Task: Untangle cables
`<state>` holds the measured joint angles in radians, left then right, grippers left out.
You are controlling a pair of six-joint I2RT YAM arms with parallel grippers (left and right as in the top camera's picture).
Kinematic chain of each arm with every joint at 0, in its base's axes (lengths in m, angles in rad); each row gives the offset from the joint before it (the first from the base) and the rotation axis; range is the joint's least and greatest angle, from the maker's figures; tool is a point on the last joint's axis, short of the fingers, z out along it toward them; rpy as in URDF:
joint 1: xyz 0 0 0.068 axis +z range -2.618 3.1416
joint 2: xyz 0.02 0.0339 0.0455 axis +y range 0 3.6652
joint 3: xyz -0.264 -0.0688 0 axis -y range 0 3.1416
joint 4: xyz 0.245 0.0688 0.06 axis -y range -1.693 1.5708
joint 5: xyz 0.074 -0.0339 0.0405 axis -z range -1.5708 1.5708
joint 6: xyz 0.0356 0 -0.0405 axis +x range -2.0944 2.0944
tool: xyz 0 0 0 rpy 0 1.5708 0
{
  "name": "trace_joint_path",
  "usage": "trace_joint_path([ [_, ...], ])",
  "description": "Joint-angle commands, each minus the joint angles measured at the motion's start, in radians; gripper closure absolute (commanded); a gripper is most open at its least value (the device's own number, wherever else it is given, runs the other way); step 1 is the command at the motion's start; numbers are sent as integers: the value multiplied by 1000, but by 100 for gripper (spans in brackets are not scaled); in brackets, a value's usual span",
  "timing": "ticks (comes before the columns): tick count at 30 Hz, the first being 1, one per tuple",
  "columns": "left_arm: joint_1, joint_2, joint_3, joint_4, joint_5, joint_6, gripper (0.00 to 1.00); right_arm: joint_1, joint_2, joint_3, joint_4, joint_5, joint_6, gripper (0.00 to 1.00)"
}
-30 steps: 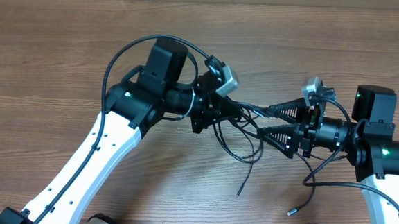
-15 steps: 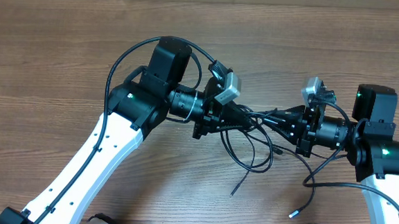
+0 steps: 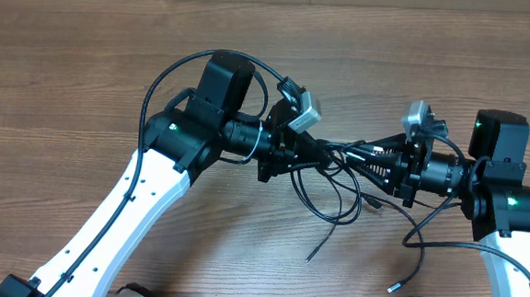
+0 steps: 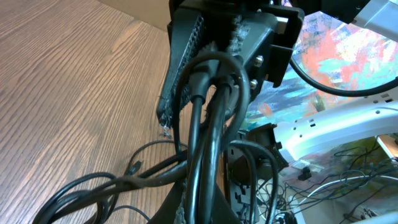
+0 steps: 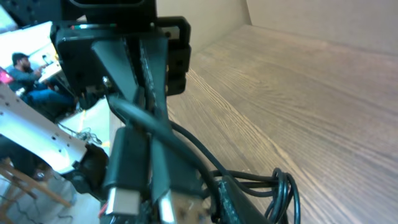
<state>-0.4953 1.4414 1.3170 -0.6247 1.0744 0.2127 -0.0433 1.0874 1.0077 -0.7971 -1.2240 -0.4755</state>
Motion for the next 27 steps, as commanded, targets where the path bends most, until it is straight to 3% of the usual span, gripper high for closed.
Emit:
trace_joint_path([
  [1, 3, -2, 8, 0, -8, -12, 96, 5, -13, 20, 11, -36, -5, 73],
  [2, 3, -2, 8, 0, -8, -19, 96, 5, -13, 20, 15, -36, -5, 93],
  [3, 3, -2, 8, -1, -8, -19, 96, 5, -13, 20, 18, -36, -4, 96],
  [7, 3, -2, 8, -14, -72, -24, 96, 5, -13, 20, 22, -35, -4, 96],
  [17, 4, -2, 8, -124, -592, -291, 91, 5, -13, 20, 22, -35, -4, 96],
  [19, 4, -2, 8, -123, -637, -335, 86, 5, -13, 20, 22, -35, -4, 96],
  [24, 4, -1, 8, -122, -716, -441, 87, 5, -13, 20, 22, -35, -5, 96],
  [25, 4, -1, 8, -121, -715, -447, 93, 5, -13, 20, 21, -35, -4, 96],
  [27, 4, -2, 8, -119, -703, -449, 96, 5, -13, 20, 21, -35, -1, 96],
])
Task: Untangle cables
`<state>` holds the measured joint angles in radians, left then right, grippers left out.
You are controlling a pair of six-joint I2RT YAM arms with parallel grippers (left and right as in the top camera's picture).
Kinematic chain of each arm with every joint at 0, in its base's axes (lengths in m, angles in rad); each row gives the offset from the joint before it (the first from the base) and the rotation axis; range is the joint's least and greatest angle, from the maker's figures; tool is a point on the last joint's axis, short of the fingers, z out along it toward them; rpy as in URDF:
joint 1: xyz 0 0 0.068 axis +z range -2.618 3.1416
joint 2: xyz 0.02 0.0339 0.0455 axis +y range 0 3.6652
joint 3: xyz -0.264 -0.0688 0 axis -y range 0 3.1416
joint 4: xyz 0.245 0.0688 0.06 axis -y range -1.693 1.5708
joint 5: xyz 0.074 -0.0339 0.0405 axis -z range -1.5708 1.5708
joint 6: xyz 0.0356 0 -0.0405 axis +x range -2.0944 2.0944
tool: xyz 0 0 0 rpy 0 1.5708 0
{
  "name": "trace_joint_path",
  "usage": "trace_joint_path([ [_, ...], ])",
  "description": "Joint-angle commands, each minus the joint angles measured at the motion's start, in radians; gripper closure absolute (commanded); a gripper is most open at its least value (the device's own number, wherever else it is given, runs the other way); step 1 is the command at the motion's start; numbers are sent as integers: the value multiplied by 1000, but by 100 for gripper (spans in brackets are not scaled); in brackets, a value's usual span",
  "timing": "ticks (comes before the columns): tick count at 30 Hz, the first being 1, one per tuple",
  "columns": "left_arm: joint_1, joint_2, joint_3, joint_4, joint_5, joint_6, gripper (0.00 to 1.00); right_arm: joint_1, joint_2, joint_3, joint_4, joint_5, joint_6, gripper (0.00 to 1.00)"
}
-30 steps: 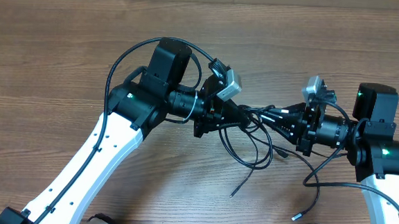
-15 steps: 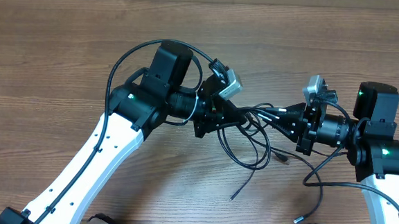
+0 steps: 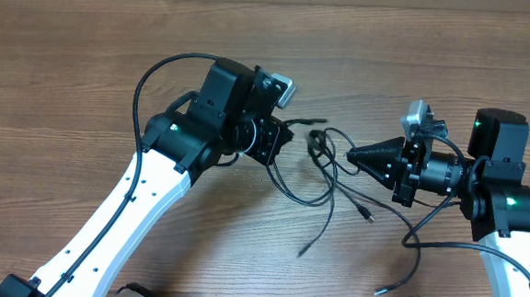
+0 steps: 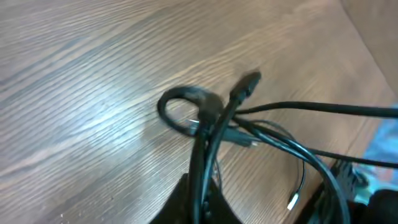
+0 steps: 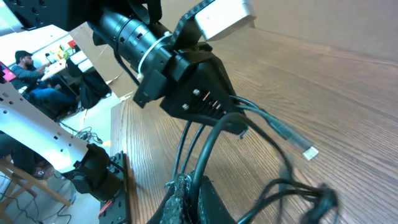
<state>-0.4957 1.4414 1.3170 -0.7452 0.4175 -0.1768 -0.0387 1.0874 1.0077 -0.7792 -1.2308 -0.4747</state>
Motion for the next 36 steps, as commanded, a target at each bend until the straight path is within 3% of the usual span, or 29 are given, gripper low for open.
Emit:
trace_joint_path([
  [1, 4, -1, 8, 2, -35, -59, 96, 0, -13, 20, 3, -28, -2, 89],
  [3, 5, -2, 8, 2, -16, -54, 96, 0, -13, 20, 3, -28, 1, 40],
  [4, 5, -2, 8, 5, 8, -26, 96, 0, -13, 20, 2, -28, 2, 26],
  [5, 5, -2, 8, 10, 23, -16, 96, 0, -13, 20, 0, -28, 3, 19],
  [11, 6, -2, 8, 87, 128, -10, 96, 0, -13, 20, -36, 25, 6, 2],
  [19, 6, -2, 8, 125, 138, -15, 96, 0, -13, 20, -73, 24, 6, 2],
  [23, 5, -2, 8, 177, 158, -102, 96, 0, -13, 20, -95, 23, 6, 3],
  [29, -3, -2, 8, 224, 167, -142, 85, 0, -13, 20, -116, -16, 6, 3],
  [36, -3, -2, 8, 221, 177, -144, 86, 0, -13, 20, -151, -43, 5, 4],
])
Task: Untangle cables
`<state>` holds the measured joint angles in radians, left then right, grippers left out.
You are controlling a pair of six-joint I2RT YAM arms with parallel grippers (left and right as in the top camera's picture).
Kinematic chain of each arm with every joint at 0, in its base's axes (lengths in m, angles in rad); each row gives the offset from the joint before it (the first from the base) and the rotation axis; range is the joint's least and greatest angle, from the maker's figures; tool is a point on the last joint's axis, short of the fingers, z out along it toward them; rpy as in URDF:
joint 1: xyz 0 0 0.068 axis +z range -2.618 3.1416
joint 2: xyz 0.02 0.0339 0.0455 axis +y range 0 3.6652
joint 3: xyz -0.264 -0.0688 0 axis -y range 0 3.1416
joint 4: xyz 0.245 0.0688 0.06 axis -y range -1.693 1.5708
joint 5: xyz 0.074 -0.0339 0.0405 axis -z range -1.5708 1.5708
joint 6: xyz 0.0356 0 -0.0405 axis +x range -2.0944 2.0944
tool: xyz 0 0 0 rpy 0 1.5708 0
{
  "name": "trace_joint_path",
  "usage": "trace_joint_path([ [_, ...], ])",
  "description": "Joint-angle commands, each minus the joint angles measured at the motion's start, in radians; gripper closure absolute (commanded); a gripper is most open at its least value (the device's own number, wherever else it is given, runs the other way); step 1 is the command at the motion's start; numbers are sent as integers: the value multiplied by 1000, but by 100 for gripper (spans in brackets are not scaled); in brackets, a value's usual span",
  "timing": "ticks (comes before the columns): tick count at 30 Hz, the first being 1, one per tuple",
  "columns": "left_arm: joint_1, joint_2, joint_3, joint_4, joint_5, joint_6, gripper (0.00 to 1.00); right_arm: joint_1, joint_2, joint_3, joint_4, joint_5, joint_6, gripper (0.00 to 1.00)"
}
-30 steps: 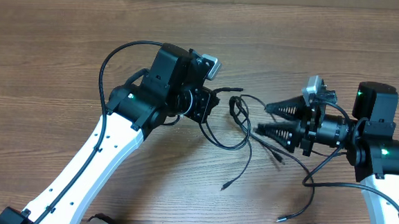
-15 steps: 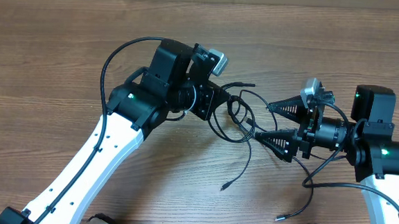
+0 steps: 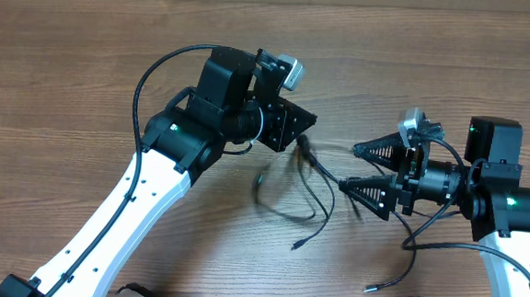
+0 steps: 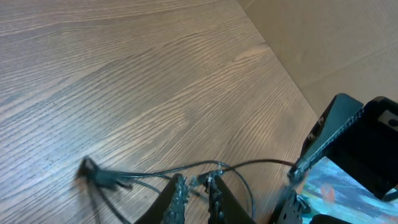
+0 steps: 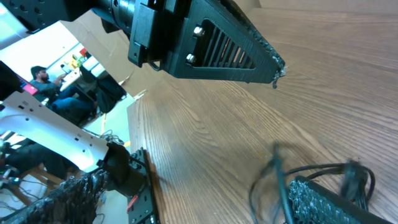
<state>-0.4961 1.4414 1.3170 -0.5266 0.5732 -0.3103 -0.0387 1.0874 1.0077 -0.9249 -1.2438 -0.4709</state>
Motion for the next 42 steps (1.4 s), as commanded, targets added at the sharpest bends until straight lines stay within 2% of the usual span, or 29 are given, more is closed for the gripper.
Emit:
trace_joint_path([
  [1, -2, -2, 8, 0, 22, -8, 85, 0, -13, 20, -6, -30, 1, 4],
  [4, -2, -2, 8, -32, 18, 14, 85, 0, -13, 20, -7, -19, 2, 4],
  [6, -2, -2, 8, -64, 8, 46, 82, 0, -13, 20, -14, 5, 2, 4],
  [9, -2, -2, 8, -138, -94, 45, 74, 0, -13, 20, -25, 66, 2, 3],
  [11, -2, -2, 8, -198, -186, 45, 50, 0, -13, 20, -24, 103, 2, 3],
  [13, -2, -1, 8, -234, -232, 45, 29, 0, -12, 20, -24, 137, 2, 2],
  [14, -2, 2, 8, -263, -261, 45, 0, 0, -8, 20, -25, 150, 2, 1],
  [24, -4, 167, 5, -373, -255, 58, 0, 0, 135, 20, -24, 155, 2, 0],
  [27, -10, 220, 5, -406, -254, 137, 0, 0, 168, 20, -20, 155, 2, 0],
  [33, -41, 276, 4, -500, -240, 339, 10, 0, 194, 20, 16, 182, 2, 0],
  [35, -44, 287, 0, -504, -240, 342, 14, 0, 194, 20, 27, 182, 2, 0],
  [42, -44, 377, -19, -430, -240, 332, 9, 0, 194, 20, 33, 182, 2, 0],
])
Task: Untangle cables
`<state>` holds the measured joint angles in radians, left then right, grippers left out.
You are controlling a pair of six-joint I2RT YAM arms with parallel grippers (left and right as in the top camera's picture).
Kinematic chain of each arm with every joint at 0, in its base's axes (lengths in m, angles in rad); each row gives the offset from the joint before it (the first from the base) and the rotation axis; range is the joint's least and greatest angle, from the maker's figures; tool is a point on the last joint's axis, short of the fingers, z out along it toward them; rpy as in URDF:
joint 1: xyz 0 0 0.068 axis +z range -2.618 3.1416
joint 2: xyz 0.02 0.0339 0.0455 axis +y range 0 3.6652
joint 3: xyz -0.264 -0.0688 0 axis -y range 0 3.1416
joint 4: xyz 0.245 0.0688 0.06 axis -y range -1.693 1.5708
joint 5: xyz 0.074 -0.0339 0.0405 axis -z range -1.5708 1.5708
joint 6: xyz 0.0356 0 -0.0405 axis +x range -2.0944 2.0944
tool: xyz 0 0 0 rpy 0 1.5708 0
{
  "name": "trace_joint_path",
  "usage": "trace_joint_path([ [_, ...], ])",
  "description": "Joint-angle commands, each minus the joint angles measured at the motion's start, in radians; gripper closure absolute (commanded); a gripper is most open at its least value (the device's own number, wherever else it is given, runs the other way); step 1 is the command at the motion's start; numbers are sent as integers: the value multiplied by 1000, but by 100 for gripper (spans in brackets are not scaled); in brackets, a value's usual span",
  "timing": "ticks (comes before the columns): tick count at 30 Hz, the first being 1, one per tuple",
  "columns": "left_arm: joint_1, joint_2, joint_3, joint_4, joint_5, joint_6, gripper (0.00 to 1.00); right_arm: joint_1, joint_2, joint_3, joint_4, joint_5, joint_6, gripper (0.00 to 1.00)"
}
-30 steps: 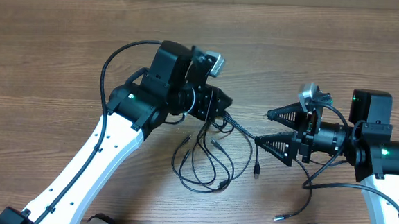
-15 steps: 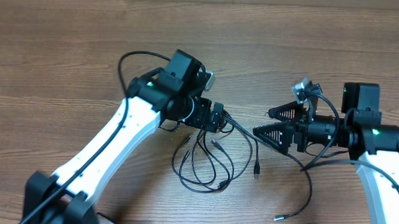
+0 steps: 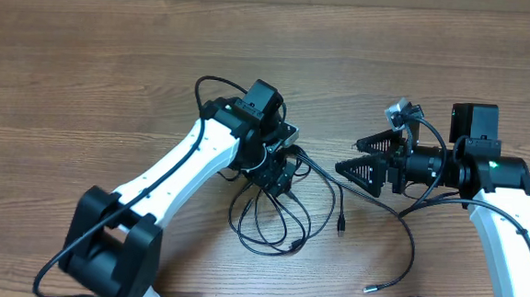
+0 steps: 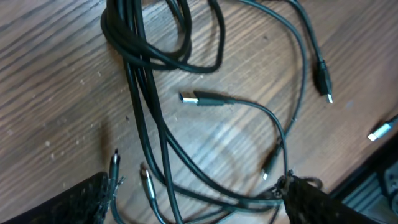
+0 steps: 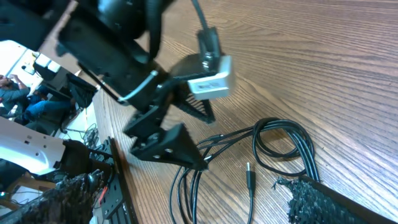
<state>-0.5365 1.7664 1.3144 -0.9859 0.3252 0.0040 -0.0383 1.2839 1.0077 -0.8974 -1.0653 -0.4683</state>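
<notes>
Several thin black cables (image 3: pixel 274 218) lie in a loose tangle of loops on the wooden table (image 3: pixel 85 73). My left gripper (image 3: pixel 280 175) points down over the top of the tangle and stands open. In the left wrist view its fingers (image 4: pixel 87 199) straddle the strands (image 4: pixel 155 124) and a USB plug (image 4: pixel 199 98) without holding any. My right gripper (image 3: pixel 361 166) is open, level with the tangle's right side, and holds nothing. One looped cable (image 5: pixel 280 137) and a loose plug (image 5: pixel 250 177) lie in front of it.
One free plug (image 3: pixel 341 227) rests right of the tangle. A long strand runs on to a loose end (image 3: pixel 367 287) near the front edge. The arm bases stand at the front edge.
My left gripper was raised and shut on a cable with the strands dangling; now it is open and low over the tangle. The cables now lie on the table. The right gripper is still open.
First both grippers were close together, shut on the same bundle. Then they stood apart, each shut on strands stretched between them. Then the right was open while the left held cables up. Now both are open and the cables lie on the table.
</notes>
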Motion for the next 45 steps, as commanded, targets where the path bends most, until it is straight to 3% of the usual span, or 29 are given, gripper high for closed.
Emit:
trace_joint_path([
  [1, -3, 63, -16, 39, 7, 14, 10, 0, -2, 20, 5, 3, -1, 0],
  [4, -3, 99, -16, 65, 7, -1, 11, 0, -2, 20, 5, 3, -1, 0],
  [9, -3, 141, -16, 111, 8, -8, 30, 0, -2, 20, 5, 3, -1, 0],
  [13, -3, 141, -16, 125, 9, -8, 37, 0, -2, 20, 5, 3, -1, 0],
  [17, -3, 141, -16, 129, 12, -11, 59, 0, -2, 20, 5, 3, -1, 0],
  [22, -3, 141, -17, 138, 24, -11, 63, 0, -2, 20, 5, 3, -1, 0],
  [28, -3, 141, -17, 151, 29, -12, 96, 0, -2, 20, 5, 3, 0, 0],
  [33, 2, 140, -13, 160, 49, -10, 96, 0, -2, 20, 2, 3, 0, 0],
  [37, 25, 105, 19, 176, 178, 63, 96, -1, -2, 20, 1, 3, 0, 0],
  [45, 95, -110, 82, 198, 219, 185, 96, -2, -2, 20, 18, 3, -1, 0],
])
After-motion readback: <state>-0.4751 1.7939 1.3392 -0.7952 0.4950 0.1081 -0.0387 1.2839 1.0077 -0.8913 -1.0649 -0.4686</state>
